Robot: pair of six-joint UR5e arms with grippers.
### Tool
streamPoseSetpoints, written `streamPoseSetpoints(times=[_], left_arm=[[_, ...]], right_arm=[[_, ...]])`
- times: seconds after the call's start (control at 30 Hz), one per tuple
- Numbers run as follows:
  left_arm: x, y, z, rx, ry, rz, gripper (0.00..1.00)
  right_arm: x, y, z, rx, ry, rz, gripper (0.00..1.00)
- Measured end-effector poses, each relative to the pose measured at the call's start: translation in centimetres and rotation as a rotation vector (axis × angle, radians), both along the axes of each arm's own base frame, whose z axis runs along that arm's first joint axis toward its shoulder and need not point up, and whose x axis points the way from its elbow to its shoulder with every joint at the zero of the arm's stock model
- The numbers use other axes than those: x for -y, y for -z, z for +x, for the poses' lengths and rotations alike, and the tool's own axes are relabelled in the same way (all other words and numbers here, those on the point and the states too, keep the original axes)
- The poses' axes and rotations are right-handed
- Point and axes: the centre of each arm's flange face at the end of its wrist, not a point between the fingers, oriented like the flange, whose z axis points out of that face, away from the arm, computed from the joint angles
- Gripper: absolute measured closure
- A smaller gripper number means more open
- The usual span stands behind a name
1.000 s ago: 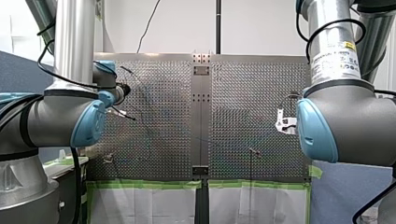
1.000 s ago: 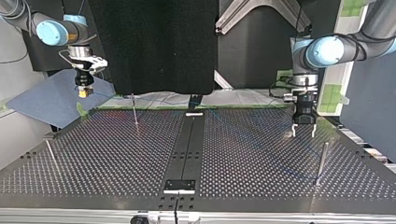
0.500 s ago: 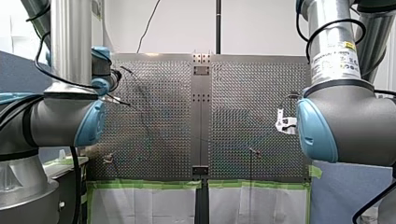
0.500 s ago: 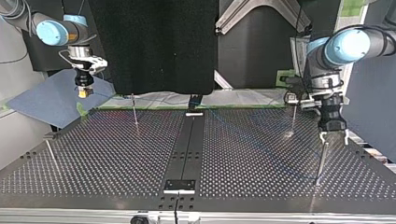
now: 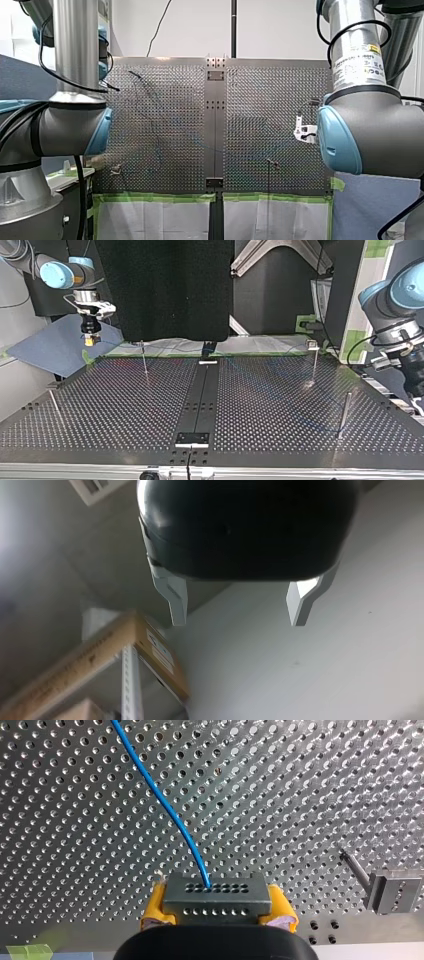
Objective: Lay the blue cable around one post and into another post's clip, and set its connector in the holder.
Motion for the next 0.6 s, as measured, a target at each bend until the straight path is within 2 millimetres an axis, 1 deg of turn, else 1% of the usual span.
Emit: streamPoseSetpoints(times=[0.13,0.2,0.3,0.6], left_arm=[[0.3,-2.7,-0.8,0.025,-0.039,0.022,0.01],[0.8,-4.1,-1.2,0.037,-0.05,0.032,0.01],[1.6,-5.5,-1.6,0.043,-0.062,0.042,0.01],[4.1,-7.3,-0.7,-0.001,-0.091,0.054,0.01]], right_arm=[[0.0,0.0,0.0,-0.001,-0.001,0.004,1.0],[-0.1,0.0,0.0,-0.001,-0.002,0.007,1.0],[-0.1,0.0,0.0,-0.001,-0.001,0.01,1.0],[-0.1,0.0,0.0,0.0,-0.002,0.012,1.0]])
